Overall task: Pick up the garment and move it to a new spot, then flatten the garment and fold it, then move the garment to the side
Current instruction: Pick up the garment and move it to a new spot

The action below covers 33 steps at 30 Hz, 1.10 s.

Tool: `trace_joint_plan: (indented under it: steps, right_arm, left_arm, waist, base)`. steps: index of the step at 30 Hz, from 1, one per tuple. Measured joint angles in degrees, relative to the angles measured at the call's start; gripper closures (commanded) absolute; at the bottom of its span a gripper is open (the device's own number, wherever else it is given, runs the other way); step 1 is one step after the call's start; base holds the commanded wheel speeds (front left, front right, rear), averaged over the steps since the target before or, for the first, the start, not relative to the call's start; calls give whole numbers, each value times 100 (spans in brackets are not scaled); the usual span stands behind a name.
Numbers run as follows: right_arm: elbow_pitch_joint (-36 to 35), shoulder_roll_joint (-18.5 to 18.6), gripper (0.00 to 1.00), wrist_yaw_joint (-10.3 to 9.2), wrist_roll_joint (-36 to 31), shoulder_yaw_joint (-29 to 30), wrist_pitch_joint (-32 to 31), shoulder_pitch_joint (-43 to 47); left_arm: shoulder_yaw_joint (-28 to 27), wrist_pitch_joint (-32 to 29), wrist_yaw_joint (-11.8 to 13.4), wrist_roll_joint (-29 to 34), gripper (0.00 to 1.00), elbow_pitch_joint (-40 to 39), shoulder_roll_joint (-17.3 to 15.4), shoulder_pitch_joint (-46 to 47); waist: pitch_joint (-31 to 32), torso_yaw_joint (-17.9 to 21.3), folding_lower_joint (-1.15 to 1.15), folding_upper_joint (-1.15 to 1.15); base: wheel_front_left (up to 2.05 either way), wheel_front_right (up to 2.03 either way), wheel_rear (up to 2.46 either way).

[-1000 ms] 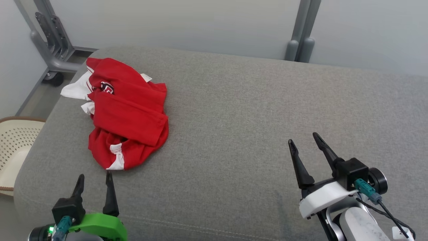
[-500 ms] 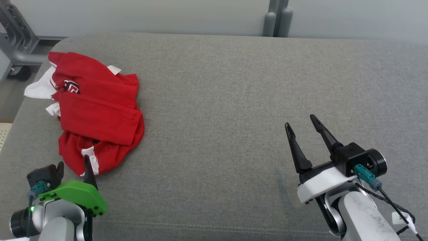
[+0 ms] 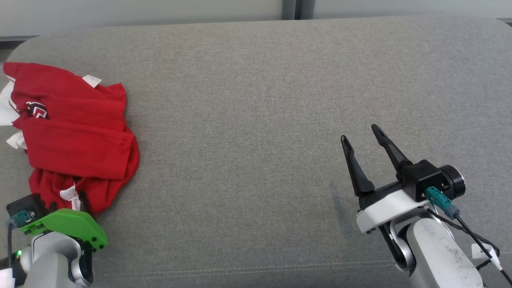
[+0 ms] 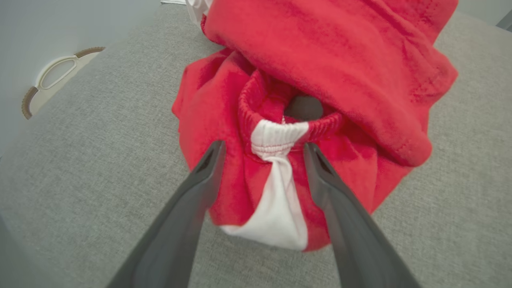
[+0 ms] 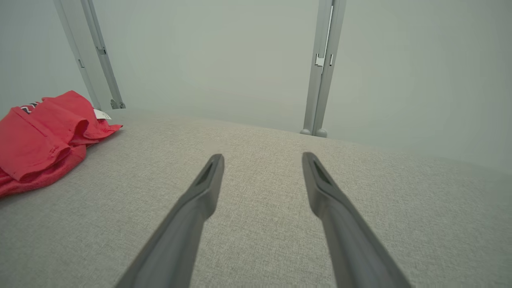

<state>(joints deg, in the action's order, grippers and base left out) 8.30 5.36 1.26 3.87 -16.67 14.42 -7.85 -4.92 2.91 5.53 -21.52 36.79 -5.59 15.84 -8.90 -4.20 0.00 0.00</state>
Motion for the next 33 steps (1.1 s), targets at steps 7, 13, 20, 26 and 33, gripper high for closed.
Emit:
trace_joint_plan:
  steps: [7, 13, 20, 26, 33]
  right_arm:
    - [-31, 12, 0, 25, -42, 0, 0, -122]
    - [-46, 10, 0, 51, -41, 12, 0, -177]
    - [-45, 5, 0, 15, -38, 132, 0, -216]
    - [-37, 5, 0, -10, -32, 201, 0, -216]
    - [11, 2, 0, -35, -20, 264, 0, -210]
  left_arm:
    - [-233, -237, 31, -118, 0, 511, -99, 392]
    - [-335, -287, 60, -140, 3, 767, -181, 635]
    - [-282, -257, 94, -129, 100, 965, -177, 840]
    - [-230, 25, 37, -101, 100, 1028, -108, 889]
    - [-188, 415, -158, -104, 100, 978, -56, 1018]
  waist:
    - [-259, 201, 0, 0]
    - [-412, 310, 0, 0]
    - [-454, 333, 0, 0]
    - [-372, 246, 0, 0]
    - [-191, 96, 0, 0]
  base:
    - [0, 0, 0]
    - [0, 0, 0]
    - [0, 0, 0]
    - [0, 0, 0]
    - [0, 0, 0]
